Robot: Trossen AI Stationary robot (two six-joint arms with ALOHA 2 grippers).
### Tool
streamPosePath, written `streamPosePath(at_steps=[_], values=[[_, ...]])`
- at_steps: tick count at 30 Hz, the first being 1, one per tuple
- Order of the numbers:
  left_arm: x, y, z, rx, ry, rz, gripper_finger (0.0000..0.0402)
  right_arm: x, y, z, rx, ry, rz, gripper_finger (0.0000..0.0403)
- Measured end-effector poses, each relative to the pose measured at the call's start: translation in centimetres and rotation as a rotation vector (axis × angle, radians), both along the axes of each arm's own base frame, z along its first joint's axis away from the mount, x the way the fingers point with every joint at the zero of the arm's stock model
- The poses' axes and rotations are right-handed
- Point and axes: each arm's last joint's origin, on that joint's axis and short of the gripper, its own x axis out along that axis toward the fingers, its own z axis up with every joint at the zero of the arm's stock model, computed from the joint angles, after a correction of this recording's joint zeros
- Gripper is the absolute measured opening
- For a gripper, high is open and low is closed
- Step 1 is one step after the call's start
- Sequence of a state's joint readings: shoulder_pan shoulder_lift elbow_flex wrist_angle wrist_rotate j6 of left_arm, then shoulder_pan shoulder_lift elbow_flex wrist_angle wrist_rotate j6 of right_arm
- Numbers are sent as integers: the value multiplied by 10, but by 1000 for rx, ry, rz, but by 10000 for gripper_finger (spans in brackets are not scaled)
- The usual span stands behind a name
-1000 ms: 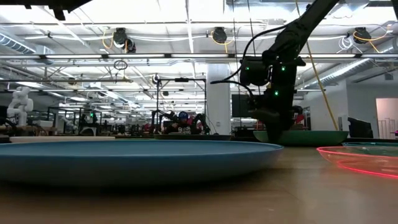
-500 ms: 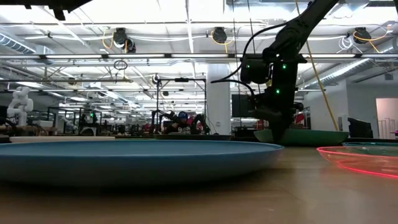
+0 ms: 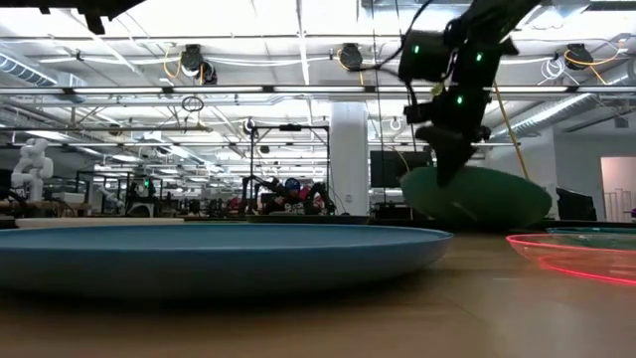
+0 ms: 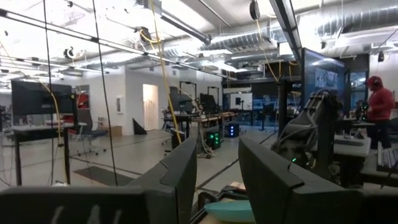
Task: Stack plastic plates
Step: Stack the dark blue plate on top of the blue plate
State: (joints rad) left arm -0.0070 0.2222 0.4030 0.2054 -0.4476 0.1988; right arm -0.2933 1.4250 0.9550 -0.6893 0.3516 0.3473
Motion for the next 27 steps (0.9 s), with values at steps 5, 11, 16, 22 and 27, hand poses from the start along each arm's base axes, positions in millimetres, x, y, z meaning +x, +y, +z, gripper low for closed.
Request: streamPosePath(at_steps=[5,11,16,22,27], values=[[0,0,0,-22,-12,-9,127,0,21,16,-56,-69,61,13],[0,0,0,-38,-17,-17,127,-2,39,29,-133,-120,105,12],[1,0,-2,-68,-16,-29,127,0,53,35,-142,-170,166,8],[2,-1,-4,-123,-16,-86,127,10,73,47,-192,-207,243,8],[4,-5,-7,-159,4,-196,127,21,92,81,-301,-227,293,7]])
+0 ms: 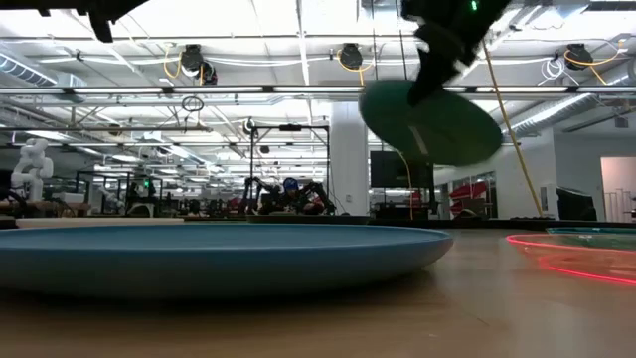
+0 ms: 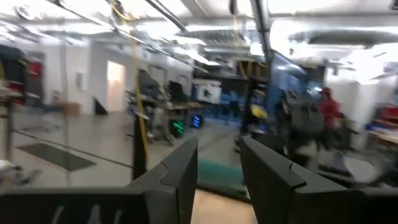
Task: Stack plastic plates
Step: Stack the dark blue plate on top of the blue plate
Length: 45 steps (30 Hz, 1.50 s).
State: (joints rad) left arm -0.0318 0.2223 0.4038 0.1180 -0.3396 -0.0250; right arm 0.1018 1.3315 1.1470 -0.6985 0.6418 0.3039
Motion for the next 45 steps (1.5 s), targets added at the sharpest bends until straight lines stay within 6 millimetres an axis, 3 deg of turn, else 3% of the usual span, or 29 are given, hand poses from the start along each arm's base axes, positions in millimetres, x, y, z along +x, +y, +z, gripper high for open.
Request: streamPosePath(at_steps=[6,11,17,24,34,45], values=[[10,-6,-9,-91,74,-95,127,22,31,31,-36,-70,185,7],[24,-14,-15,-144,138,-169,127,50,63,33,-1,-60,387,7],[40,-26,-13,-104,128,-238,127,82,108,15,-8,35,601,7],[43,-39,-14,-109,142,-331,127,106,152,-4,-59,105,750,7],[47,-67,-5,-83,38,-485,127,114,200,-29,-62,175,868,8],[46,-83,0,-2,-35,-553,127,115,253,-66,-224,305,1110,8]])
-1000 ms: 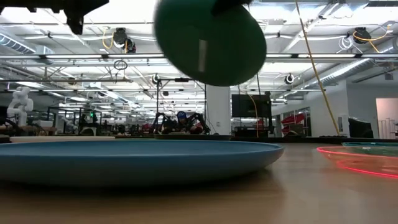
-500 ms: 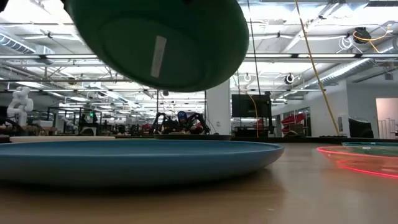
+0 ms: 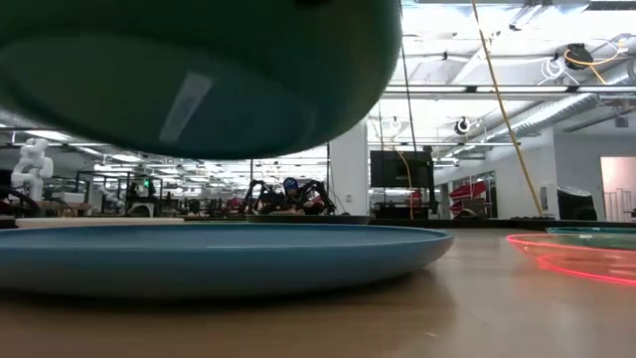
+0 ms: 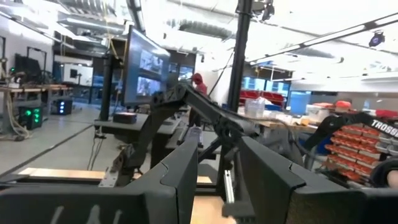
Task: Stack plastic plates
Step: Stack the dark blue plate on top of the blue plate
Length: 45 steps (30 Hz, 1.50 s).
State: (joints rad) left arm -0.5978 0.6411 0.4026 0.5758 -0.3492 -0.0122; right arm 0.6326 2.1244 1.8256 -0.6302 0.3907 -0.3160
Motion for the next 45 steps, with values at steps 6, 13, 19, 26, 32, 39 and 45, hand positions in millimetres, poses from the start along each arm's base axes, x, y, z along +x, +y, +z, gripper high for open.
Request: streamPosePath(at_steps=[6,13,19,26,32,39,45], values=[[-1,-2,0,2,1,-18,127,-4,3,-16,-29,69,-23,8],[-2,-3,0,9,0,-24,127,-5,-2,-18,-29,107,-74,8],[-2,-3,0,9,-2,-23,127,-4,-5,-22,-24,125,-103,8],[-2,-3,0,9,-2,-23,127,-2,-7,-28,-35,140,-109,8],[-2,-3,0,10,-3,-22,127,-2,-8,-28,-34,142,-110,8],[-2,-3,0,11,-4,-22,127,-2,-8,-28,-33,142,-110,9],[-2,-3,0,12,-4,-22,127,-2,-8,-28,-32,143,-109,9]])
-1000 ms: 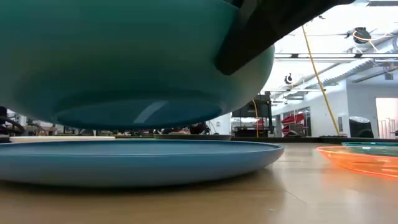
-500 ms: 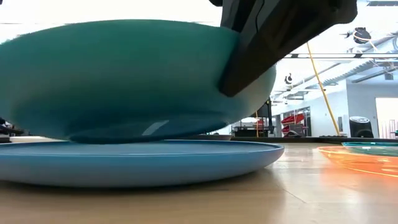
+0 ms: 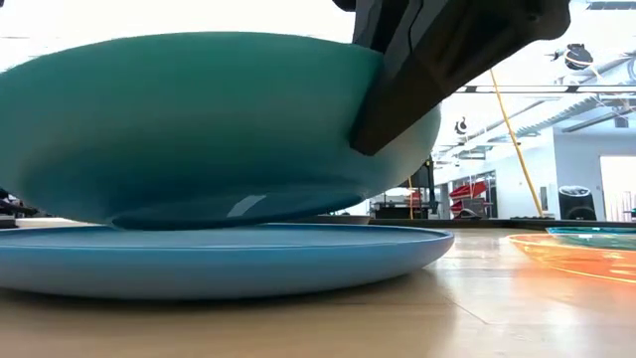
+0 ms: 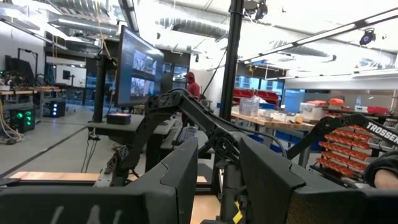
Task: Stack plastic plates
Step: Stack the dark blue plate on top of the blue plate
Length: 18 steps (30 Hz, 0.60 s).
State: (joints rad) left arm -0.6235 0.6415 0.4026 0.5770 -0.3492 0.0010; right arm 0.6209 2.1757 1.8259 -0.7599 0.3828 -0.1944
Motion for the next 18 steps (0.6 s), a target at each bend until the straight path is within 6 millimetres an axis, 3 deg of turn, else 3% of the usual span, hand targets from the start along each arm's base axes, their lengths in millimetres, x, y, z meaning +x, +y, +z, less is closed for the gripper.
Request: streamPosePath(at_steps=[18], values=[[0,0,0,0,0,0,127,0,0,0,15,12,9,28]])
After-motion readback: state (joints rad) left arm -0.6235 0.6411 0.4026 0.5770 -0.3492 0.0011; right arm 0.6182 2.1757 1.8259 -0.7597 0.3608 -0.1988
